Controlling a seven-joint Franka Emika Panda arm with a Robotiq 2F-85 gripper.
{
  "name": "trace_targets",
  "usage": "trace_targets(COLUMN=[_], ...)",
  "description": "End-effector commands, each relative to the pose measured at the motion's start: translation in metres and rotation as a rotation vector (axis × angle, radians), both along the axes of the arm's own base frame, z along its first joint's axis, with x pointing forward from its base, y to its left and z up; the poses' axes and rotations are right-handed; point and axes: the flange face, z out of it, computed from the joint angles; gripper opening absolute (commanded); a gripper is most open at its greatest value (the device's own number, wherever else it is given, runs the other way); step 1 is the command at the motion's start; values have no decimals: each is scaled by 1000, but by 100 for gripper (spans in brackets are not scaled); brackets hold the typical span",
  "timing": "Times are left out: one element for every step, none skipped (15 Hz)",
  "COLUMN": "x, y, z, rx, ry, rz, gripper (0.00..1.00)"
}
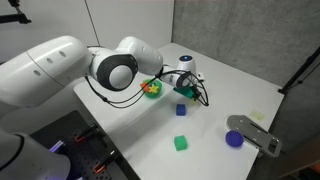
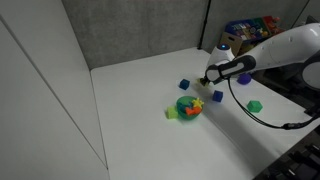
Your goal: Pick up the yellow toy from the right side of the table and put it in the green bowl
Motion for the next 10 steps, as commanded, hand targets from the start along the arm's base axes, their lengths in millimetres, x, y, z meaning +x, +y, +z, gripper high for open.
trace_targets(x=[2, 2, 2, 1, 0, -4, -6, -10, -15, -20], y=[23, 31, 38, 46, 54, 61, 68, 75, 83, 89], z=[35, 45, 55, 64, 76, 87, 97, 107, 116, 125], rx=[14, 27, 41, 54, 73, 93, 106, 126, 144, 160], ry=[-4, 1, 5, 8, 15, 23, 33, 49, 67, 85], rz=[12, 23, 36, 44, 55, 69, 75, 85, 95, 106], gripper=[12, 12, 12, 12, 12, 12, 12, 12, 12, 12])
